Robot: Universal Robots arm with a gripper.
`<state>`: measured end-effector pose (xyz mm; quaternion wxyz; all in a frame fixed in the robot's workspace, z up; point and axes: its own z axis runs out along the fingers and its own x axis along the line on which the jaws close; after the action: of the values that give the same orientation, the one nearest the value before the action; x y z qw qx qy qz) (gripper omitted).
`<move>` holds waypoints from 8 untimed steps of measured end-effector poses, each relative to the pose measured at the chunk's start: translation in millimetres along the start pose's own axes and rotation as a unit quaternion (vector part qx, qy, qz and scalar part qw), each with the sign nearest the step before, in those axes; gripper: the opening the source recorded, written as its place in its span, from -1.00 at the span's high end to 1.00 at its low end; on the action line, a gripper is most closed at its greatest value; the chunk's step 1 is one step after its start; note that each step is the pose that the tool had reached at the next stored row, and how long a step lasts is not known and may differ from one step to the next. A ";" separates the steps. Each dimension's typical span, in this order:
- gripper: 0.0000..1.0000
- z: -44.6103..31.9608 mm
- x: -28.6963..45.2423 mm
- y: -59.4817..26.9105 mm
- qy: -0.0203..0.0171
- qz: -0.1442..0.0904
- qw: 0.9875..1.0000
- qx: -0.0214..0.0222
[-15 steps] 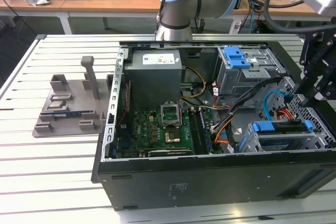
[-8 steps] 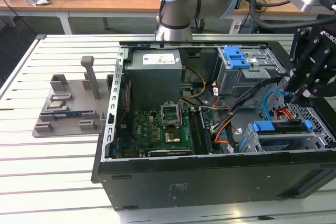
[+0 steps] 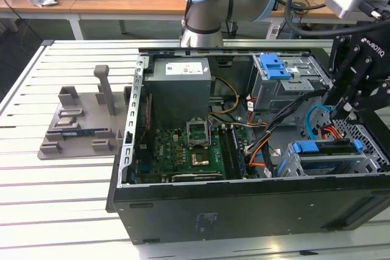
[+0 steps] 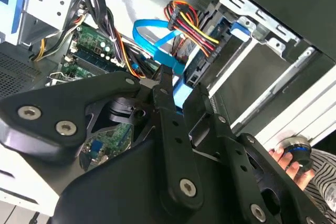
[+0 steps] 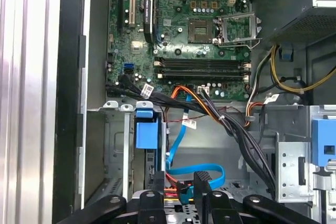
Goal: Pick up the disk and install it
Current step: 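Insert the second disk wire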
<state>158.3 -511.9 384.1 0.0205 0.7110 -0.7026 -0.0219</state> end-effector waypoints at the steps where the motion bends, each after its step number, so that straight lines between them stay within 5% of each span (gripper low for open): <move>1: 0.28 1.5 -1.0 -1.1 0.001 -0.001 1.000 0.000; 8: 0.28 9.9 -2.4 -6.0 0.008 -0.021 1.000 0.000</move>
<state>163.7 -509.4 373.8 0.0257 0.7256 -0.6875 -0.0169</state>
